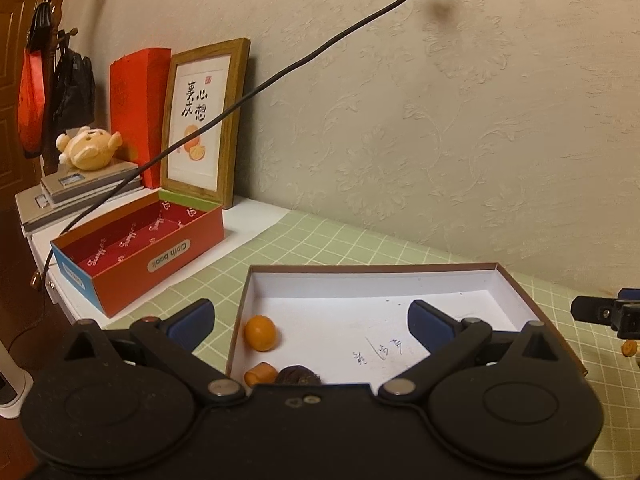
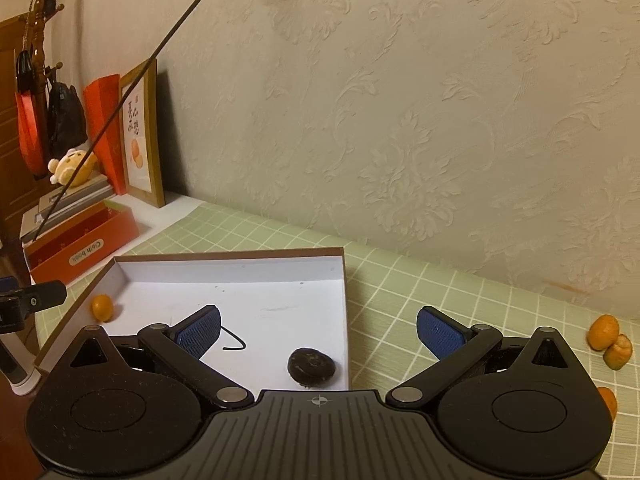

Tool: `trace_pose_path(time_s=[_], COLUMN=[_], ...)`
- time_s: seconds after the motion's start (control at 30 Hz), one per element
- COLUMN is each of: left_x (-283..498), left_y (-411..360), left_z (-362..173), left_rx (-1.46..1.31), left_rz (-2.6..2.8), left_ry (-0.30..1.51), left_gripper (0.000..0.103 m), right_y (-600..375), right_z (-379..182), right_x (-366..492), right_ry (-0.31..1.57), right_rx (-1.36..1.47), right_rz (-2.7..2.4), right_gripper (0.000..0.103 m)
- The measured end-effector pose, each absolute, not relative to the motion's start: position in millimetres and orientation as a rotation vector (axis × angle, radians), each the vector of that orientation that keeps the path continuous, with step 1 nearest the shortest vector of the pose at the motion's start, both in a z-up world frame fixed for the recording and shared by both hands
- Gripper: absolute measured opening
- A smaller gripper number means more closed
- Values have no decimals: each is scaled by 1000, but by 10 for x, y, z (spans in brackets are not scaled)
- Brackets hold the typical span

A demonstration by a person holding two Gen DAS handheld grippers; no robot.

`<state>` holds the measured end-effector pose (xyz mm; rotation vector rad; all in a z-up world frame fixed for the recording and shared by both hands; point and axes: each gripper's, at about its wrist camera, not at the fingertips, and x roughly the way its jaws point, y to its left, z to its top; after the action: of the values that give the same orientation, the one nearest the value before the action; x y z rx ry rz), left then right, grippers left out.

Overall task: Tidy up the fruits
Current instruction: 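Move both open tools back toward the remaining fruit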

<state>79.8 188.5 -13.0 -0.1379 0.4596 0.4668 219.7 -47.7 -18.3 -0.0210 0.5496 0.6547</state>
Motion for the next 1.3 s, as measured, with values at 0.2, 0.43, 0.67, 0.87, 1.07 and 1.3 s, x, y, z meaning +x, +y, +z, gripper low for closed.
trace_pose_path(time_s=[0.2, 0.43, 0.67, 0.87, 1.07, 1.3], left_x=[788, 823, 878, 942, 993, 1064], left_y=[1840, 1761, 1546, 1322, 1094, 892], left_z=[-92, -32, 23, 56, 55, 52], left_rx=[-146, -190, -203, -169, -113, -123], left_rz=[471, 443, 387, 344, 323, 260], left_ry=[449, 464, 451, 447, 445, 458], left_gripper=[97, 97, 97, 97, 97, 97], right_y=[-562, -727, -1039, -1305, -1594, -1857], right_z=[-141, -67, 75, 107, 143, 144], right_x=[2178, 2169, 2038, 1956, 1938, 1926], right_ry=[541, 549, 521, 509, 494, 491], right_rx=[-18, 12, -12, -38, -11, -3], right_rz=[642, 589, 573, 548, 509, 464], right_gripper=[103, 103, 103, 103, 103, 103])
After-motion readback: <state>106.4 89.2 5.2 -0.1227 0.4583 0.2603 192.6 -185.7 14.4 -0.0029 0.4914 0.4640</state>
